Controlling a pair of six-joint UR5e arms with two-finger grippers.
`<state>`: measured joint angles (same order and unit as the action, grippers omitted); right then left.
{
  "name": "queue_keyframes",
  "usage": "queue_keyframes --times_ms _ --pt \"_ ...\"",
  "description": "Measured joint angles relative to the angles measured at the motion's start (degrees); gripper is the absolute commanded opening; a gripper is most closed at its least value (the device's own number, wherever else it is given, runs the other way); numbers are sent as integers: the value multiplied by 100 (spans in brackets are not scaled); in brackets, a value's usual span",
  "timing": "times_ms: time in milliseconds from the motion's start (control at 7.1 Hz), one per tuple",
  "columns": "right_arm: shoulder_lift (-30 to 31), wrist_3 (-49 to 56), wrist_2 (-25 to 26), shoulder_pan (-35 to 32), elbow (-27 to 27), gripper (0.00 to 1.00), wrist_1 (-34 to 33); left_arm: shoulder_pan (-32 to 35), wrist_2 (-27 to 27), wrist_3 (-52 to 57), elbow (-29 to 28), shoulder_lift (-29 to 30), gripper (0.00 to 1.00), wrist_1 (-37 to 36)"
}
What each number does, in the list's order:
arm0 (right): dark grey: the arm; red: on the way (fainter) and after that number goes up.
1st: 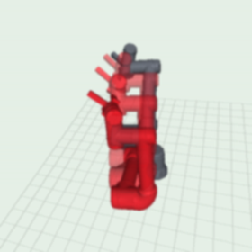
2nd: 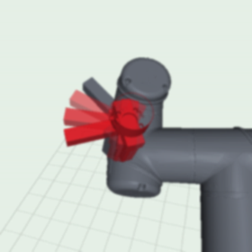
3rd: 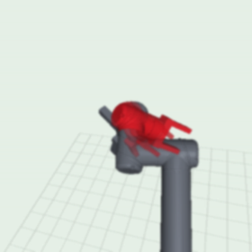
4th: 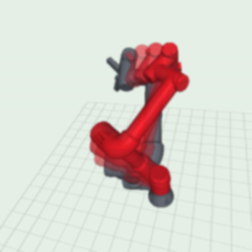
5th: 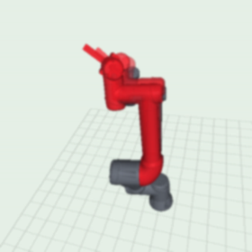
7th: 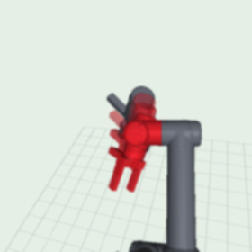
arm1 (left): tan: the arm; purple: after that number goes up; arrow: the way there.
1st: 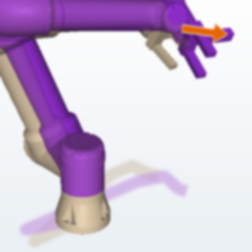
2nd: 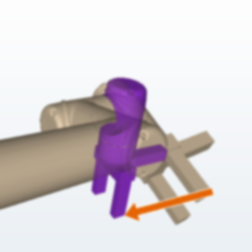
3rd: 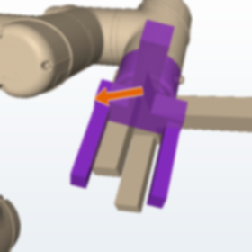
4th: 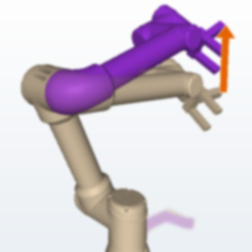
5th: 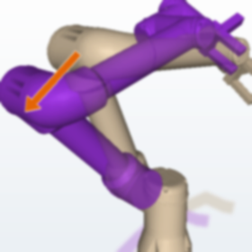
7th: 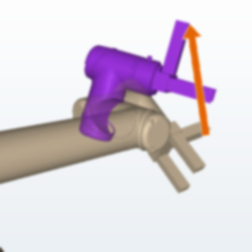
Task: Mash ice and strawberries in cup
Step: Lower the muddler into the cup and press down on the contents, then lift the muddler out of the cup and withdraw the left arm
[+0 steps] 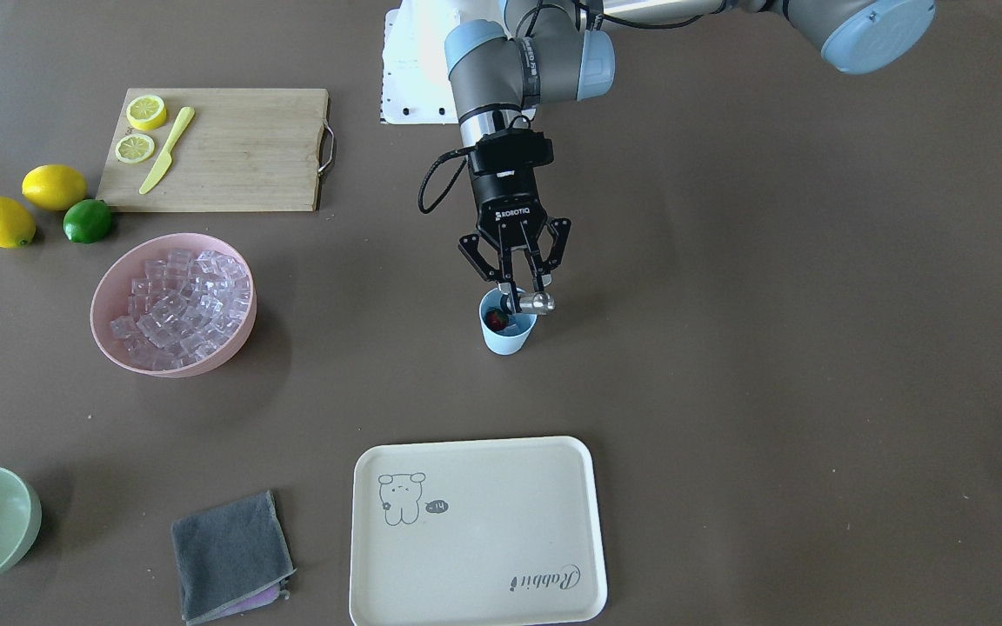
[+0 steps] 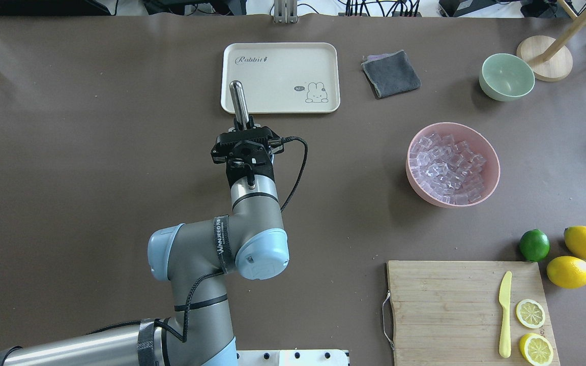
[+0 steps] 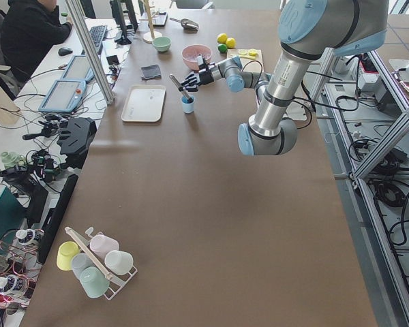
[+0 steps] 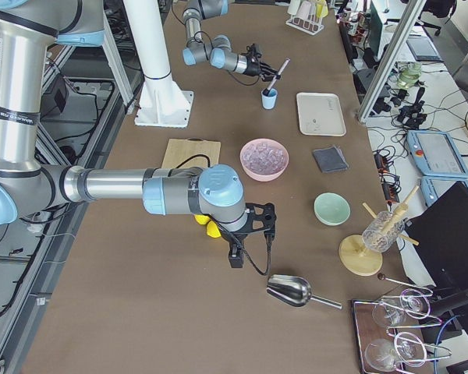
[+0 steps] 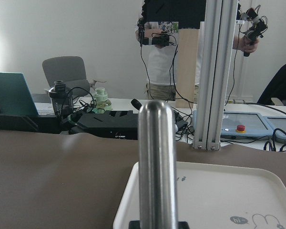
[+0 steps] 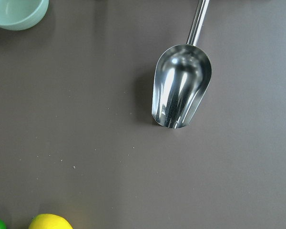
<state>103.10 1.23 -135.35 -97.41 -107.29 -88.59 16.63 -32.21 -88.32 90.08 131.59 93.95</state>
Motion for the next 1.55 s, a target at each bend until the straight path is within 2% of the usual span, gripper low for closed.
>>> queue_keyframes --times_ms 282,564,705,845,986,1127,1409,1550 --pt "12 0 0 -10 7 100 0 19 -5 31 101 30 27 -11" --pt "15 0 0 -20 9 100 0 195 -99 447 520 38 27 -33" --pt "5 0 0 -20 7 100 -8 333 -361 637 907 -33 27 -25" --pt "-8 0 0 -18 4 100 -24 491 -894 723 1470 -265 27 -7" --pt "-13 0 0 -16 0 100 -31 720 -1647 754 2019 -598 27 -2" --pt "-19 0 0 -15 -1 100 -34 1115 -2678 764 2331 -865 26 0" --pt "-40 0 0 -15 -12 100 -35 2386 -5316 1094 2464 -1247 27 -5" --pt "-45 0 0 -15 -23 100 -35 3027 -6410 1478 2417 -1467 27 -9"
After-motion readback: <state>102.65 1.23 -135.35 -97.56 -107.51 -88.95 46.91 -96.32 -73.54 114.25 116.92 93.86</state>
